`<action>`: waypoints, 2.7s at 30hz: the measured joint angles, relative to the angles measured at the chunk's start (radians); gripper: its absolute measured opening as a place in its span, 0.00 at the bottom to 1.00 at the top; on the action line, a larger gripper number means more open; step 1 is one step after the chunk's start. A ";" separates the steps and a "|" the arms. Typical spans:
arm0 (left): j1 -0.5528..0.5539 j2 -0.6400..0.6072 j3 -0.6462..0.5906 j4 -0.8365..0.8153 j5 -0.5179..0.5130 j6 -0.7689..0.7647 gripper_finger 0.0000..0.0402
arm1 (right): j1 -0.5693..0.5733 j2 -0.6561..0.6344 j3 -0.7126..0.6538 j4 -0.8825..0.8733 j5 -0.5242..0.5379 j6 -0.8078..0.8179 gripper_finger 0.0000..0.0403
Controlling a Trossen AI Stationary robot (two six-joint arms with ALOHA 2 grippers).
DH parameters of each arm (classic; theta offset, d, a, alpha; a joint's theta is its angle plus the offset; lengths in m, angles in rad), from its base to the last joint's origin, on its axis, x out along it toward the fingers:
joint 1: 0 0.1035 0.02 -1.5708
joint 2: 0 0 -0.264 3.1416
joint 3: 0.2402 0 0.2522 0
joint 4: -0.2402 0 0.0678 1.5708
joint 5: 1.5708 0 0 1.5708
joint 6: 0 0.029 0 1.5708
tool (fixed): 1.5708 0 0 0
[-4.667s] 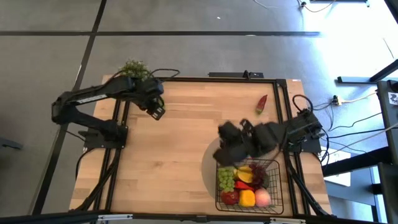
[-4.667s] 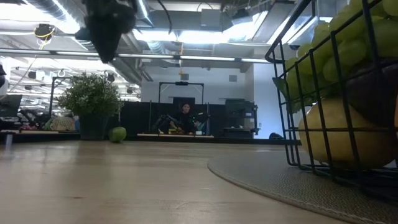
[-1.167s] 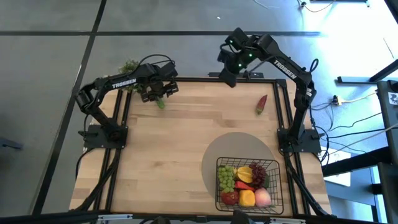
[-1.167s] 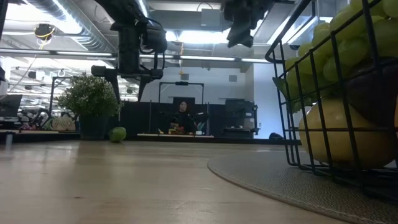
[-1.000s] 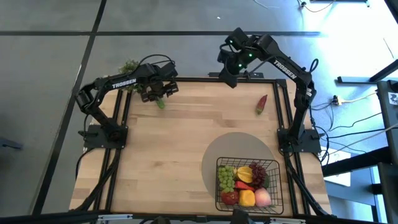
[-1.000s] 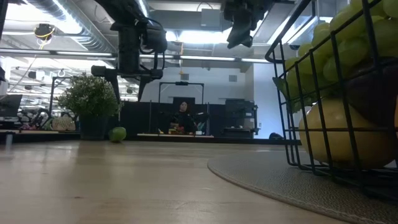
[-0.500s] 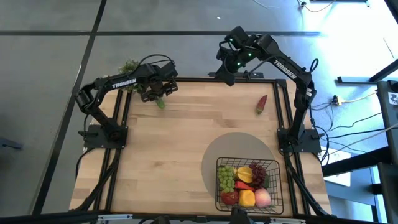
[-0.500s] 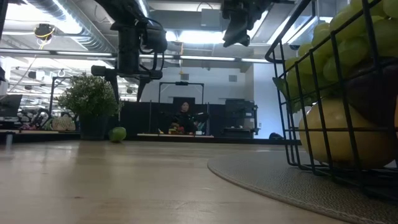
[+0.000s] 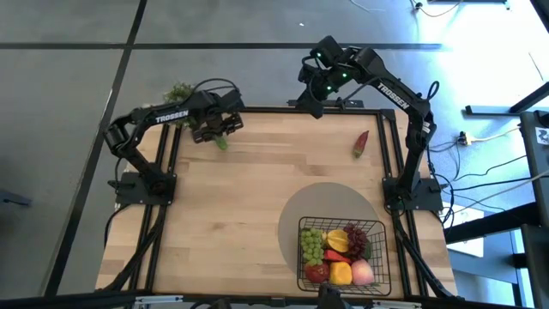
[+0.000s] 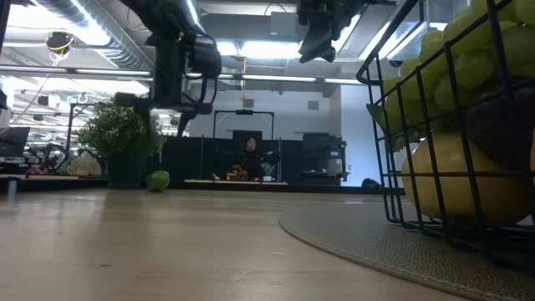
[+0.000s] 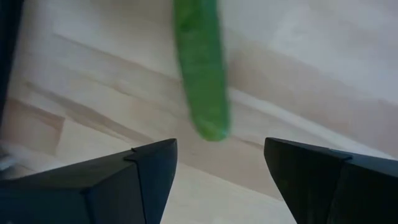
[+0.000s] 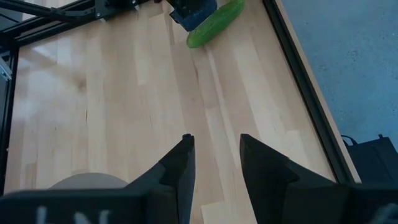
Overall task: Build produce basket
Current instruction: Put the green cucumber into the wire basket
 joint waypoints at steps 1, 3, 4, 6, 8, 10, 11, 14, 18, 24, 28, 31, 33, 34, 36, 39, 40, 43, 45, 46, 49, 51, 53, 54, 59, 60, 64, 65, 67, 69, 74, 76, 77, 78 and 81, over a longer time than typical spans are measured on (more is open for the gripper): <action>0.000 0.000 -0.019 0.006 -0.002 -0.004 0.57 | 0.000 0.000 0.000 0.000 0.000 0.000 0.29; 0.000 0.000 -0.060 0.035 -0.002 -0.034 0.57 | 0.000 0.000 0.000 0.000 0.000 0.000 0.29; 0.000 0.000 -0.080 0.059 -0.002 -0.053 0.57 | 0.000 0.000 0.000 0.000 0.000 0.000 0.29; 0.000 0.000 -0.114 0.102 -0.002 -0.082 0.57 | 0.000 0.000 0.000 0.000 0.000 0.000 0.29; 0.000 0.000 -0.130 0.135 -0.002 -0.086 0.57 | 0.000 0.000 0.000 0.000 0.000 0.000 0.29; 0.000 0.000 -0.144 0.160 -0.009 -0.087 0.57 | 0.000 0.000 0.000 0.000 0.000 0.000 0.29; 0.000 0.000 -0.152 0.170 -0.009 -0.087 0.57 | 0.000 0.000 0.000 0.000 0.000 0.000 0.29; 0.000 0.000 -0.171 0.211 -0.011 -0.080 0.57 | 0.000 0.000 0.000 0.000 0.000 0.000 0.29; 0.011 0.000 -0.192 0.235 -0.018 -0.060 0.57 | 0.000 0.000 0.000 0.000 0.000 0.000 0.29; 0.025 0.001 -0.238 0.296 -0.019 -0.069 0.57 | 0.000 0.000 0.000 -0.001 0.000 0.000 0.29; 0.027 0.001 -0.258 0.331 -0.018 -0.069 0.57 | 0.000 0.000 0.000 0.000 0.000 0.000 0.29; 0.026 0.001 -0.263 0.350 -0.032 -0.070 0.57 | 0.000 0.000 0.000 -0.001 0.000 0.000 0.29; 0.026 0.001 -0.264 0.349 -0.048 -0.069 0.57 | 0.000 0.000 0.000 0.000 0.000 0.000 0.29; 0.026 0.001 -0.264 0.349 -0.051 -0.069 0.57 | 0.000 0.000 0.000 -0.001 0.000 0.000 0.29; 0.026 0.001 -0.264 0.346 -0.057 -0.075 0.57 | 0.000 0.000 0.000 -0.001 0.000 0.000 0.29; 0.026 0.001 -0.264 0.343 -0.062 -0.113 0.57 | 0.000 0.000 0.000 -0.001 0.000 0.000 0.29; 0.026 0.001 -0.264 0.342 -0.064 -0.127 0.57 | 0.000 0.000 0.000 0.000 0.000 0.000 0.29; 0.026 0.001 -0.264 0.342 -0.064 -0.148 0.57 | 0.000 0.000 0.000 -0.001 0.000 0.000 0.29; 0.026 0.003 -0.264 0.342 -0.065 -0.148 0.56 | 0.000 0.000 0.000 -0.001 0.000 0.000 0.29; 0.026 0.008 -0.264 0.343 -0.066 -0.148 0.55 | 0.000 0.000 0.000 0.000 0.000 0.000 0.29; 0.026 0.044 -0.264 0.341 -0.047 -0.149 0.53 | 0.000 0.000 0.000 -0.001 0.000 0.000 0.29; 0.027 0.071 -0.264 0.348 -0.006 -0.153 0.52 | 0.000 0.000 0.000 -0.001 0.000 0.000 0.29; 0.027 0.090 -0.264 0.350 0.023 -0.162 0.50 | 0.000 0.000 0.000 -0.001 0.000 0.000 0.29; 0.026 0.095 -0.264 0.350 0.030 -0.174 0.50 | 0.000 0.000 0.000 0.000 0.000 0.000 0.29; 0.026 0.103 -0.264 0.351 0.039 -0.247 0.45 | 0.000 0.000 0.000 -0.001 0.000 0.000 0.29; 0.026 0.103 -0.264 0.352 0.039 -0.250 0.43 | 0.000 0.000 0.000 -0.001 0.000 0.000 0.29; 0.026 0.103 -0.264 0.351 0.034 -0.237 0.36 | 0.000 0.000 0.000 0.000 0.000 0.000 0.29; 0.026 0.103 -0.264 0.350 0.033 -0.229 0.34 | 0.000 0.000 0.000 -0.001 0.000 0.000 0.29; 0.026 0.103 -0.264 0.351 0.034 -0.224 0.30 | 0.000 0.000 0.000 -0.001 0.000 0.000 0.29; 0.026 0.103 -0.264 0.352 0.035 -0.192 0.28 | 0.000 0.000 0.000 -0.001 0.000 0.000 0.29; 0.026 0.102 -0.264 0.351 0.044 -0.102 0.28 | 0.000 0.000 0.000 -0.001 0.000 0.000 0.29; 0.026 0.102 -0.264 0.348 0.045 -0.097 0.29 | 0.000 0.000 0.000 0.000 0.000 0.000 0.29; 0.023 0.102 -0.264 0.348 0.044 -0.094 0.29 | 0.000 0.000 0.000 -0.001 0.000 0.000 0.29; 0.022 0.102 -0.264 0.348 0.044 -0.083 0.29 | 0.000 0.000 0.000 -0.001 0.000 0.000 0.29; 0.019 0.102 -0.264 0.342 0.045 -0.067 0.29 | 0.000 0.000 0.000 -0.001 0.000 0.000 0.29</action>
